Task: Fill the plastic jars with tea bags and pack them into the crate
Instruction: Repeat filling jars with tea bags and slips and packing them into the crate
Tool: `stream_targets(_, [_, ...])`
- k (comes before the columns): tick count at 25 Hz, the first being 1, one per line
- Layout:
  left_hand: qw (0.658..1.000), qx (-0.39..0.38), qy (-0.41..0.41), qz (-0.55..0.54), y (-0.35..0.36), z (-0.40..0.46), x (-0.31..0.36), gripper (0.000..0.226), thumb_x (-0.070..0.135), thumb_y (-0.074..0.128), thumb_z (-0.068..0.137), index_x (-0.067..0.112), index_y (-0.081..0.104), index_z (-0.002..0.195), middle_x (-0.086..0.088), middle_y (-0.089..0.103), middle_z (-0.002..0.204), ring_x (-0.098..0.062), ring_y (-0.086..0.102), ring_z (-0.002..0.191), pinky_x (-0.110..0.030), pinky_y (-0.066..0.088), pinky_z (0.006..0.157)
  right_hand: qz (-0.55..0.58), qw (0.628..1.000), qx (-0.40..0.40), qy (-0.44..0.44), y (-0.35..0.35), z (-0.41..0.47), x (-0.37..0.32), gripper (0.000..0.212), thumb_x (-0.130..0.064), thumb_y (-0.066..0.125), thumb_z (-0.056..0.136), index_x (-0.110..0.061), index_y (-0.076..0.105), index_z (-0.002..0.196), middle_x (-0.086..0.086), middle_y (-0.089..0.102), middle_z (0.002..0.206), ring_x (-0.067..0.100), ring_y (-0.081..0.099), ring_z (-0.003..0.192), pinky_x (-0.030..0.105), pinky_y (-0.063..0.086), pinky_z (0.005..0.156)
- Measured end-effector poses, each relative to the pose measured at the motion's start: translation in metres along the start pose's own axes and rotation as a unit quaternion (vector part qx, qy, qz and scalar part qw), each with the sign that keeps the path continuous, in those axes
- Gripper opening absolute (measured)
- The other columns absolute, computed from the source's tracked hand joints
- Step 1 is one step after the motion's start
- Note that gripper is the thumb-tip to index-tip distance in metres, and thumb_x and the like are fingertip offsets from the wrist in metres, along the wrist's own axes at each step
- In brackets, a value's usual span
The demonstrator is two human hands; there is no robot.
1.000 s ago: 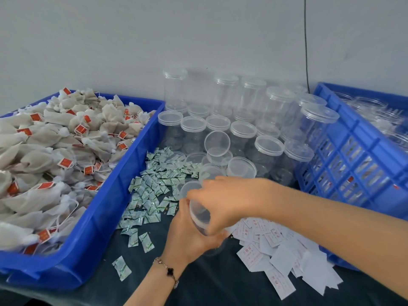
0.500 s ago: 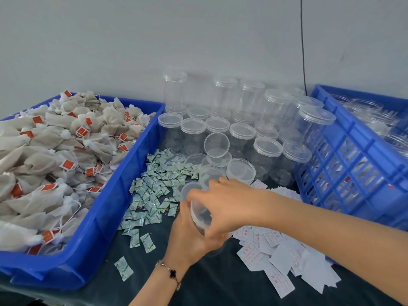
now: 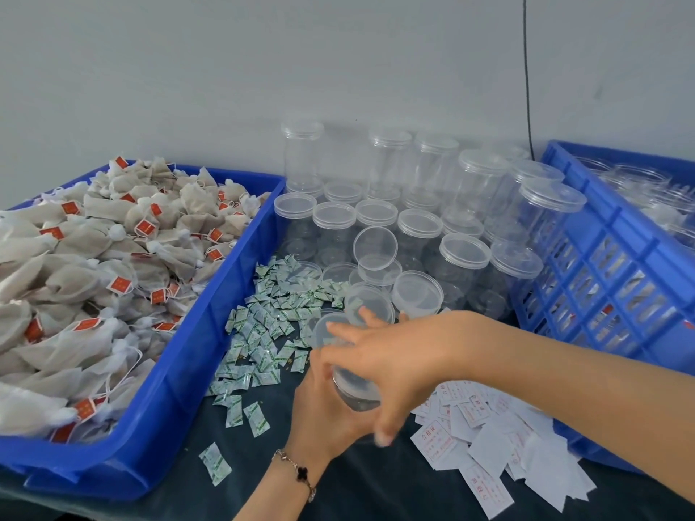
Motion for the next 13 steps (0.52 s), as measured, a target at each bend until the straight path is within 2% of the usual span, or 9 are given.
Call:
stream_targets(2, [1.0,-0.011,-0.002,0.005,0.002,0.002,-0.001,0.089,0.055,0.079,0.042,0.042,0.025,0.112,0.012,0.064,0.097,-0.004,0.066,0.085,-0.029,0.055,0.069,0.003,0.999,0.025,0.047,0.001,-0.001,-0.004,0.088,-0.068,0.056,0.077,-0.04,0.008,0.144,0.01,-0.006,0.158,0.045,-0.007,0.142,0.067,0.018,0.105])
stream_targets(3, [1.0,-0.014,0.001,0.008,0.003,0.002,-0.001,0.088,0.055,0.079,0.045,0.041,0.027,0.113,0.015,0.062,0.098,-0.004,0.065,0.087,-0.031,0.055,0.069,-0.031,0.995,0.036,0.084,0.002,0.001,-0.005,0.093,-0.077,0.044,0.077,-0.039,-0.002,0.147,0.017,-0.002,0.157,0.048,0.001,0.141,0.067,0.019,0.104])
stream_targets(4, [1.0,-0.011,0.01,0.009,0.003,0.002,0.0,0.085,0.059,0.079,0.045,0.039,0.031,0.113,0.021,0.059,0.1,-0.001,0.064,0.088,-0.03,0.055,0.068,-0.077,0.989,0.048,0.12,0.002,0.002,-0.006,0.095,-0.081,0.035,0.078,-0.034,-0.008,0.149,0.022,0.012,0.155,0.048,0.014,0.139,0.063,0.027,0.101])
stream_targets(6, [0.999,0.001,0.032,0.008,0.002,-0.001,0.004,0.084,0.068,0.074,0.041,0.034,0.044,0.112,0.037,0.047,0.104,0.005,0.059,0.089,-0.026,0.054,0.068,-0.123,0.977,0.077,0.155,0.0,0.005,-0.007,0.091,-0.076,0.028,0.084,-0.021,0.005,0.152,0.017,0.045,0.136,0.038,0.046,0.118,0.042,0.045,0.079])
stream_targets(7, [0.999,0.007,0.037,0.011,0.0,-0.002,0.007,0.086,0.071,0.072,0.039,0.031,0.051,0.112,0.04,0.043,0.105,0.006,0.058,0.089,-0.025,0.054,0.069,-0.127,0.978,0.085,0.141,-0.004,0.005,-0.007,0.081,-0.068,0.032,0.089,-0.015,0.02,0.148,0.012,0.052,0.122,0.032,0.052,0.103,0.034,0.042,0.065])
stream_targets(8, [0.999,0.011,0.037,0.013,-0.001,-0.003,0.007,0.088,0.072,0.071,0.037,0.037,0.05,0.115,0.037,0.046,0.105,0.004,0.058,0.088,-0.024,0.053,0.069,-0.121,0.983,0.081,0.116,-0.007,0.006,-0.007,0.066,-0.057,0.042,0.091,-0.014,0.03,0.141,0.009,0.053,0.109,0.026,0.051,0.091,0.03,0.036,0.057])
stream_targets(9, [0.999,0.014,0.032,0.01,-0.003,-0.004,0.008,0.089,0.071,0.071,0.036,0.049,0.04,0.116,0.03,0.052,0.103,0.002,0.059,0.087,-0.022,0.051,0.068,-0.106,0.988,0.065,0.094,-0.01,0.006,-0.007,0.058,-0.044,0.054,0.088,-0.018,0.032,0.136,0.007,0.05,0.103,0.024,0.049,0.087,0.03,0.035,0.055])
stream_targets(11, [1.0,0.007,0.029,0.005,-0.002,-0.003,0.009,0.087,0.066,0.073,0.036,0.062,0.023,0.108,0.021,0.059,0.1,0.002,0.06,0.09,-0.019,0.049,0.07,-0.056,0.997,0.014,0.05,-0.009,0.008,-0.006,0.078,-0.023,0.072,0.076,-0.028,0.022,0.134,0.005,0.038,0.12,0.026,0.041,0.112,0.034,0.044,0.069])
stream_targets(13, [0.999,-0.007,0.033,0.028,-0.002,-0.001,0.013,0.09,0.064,0.074,0.039,0.055,0.019,0.109,0.031,0.045,0.11,0.013,0.051,0.099,-0.013,0.043,0.074,-0.002,0.999,0.006,0.034,-0.006,0.008,-0.005,0.102,-0.025,0.079,0.07,-0.041,0.006,0.141,0.003,0.018,0.144,0.036,0.014,0.137,0.046,0.045,0.086])
Point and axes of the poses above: each hand's wrist, its own z-axis towards the middle knuckle, its own y-axis out of the palm, x = y × z, the point moved 3 cm from there along z, towards the middle knuckle
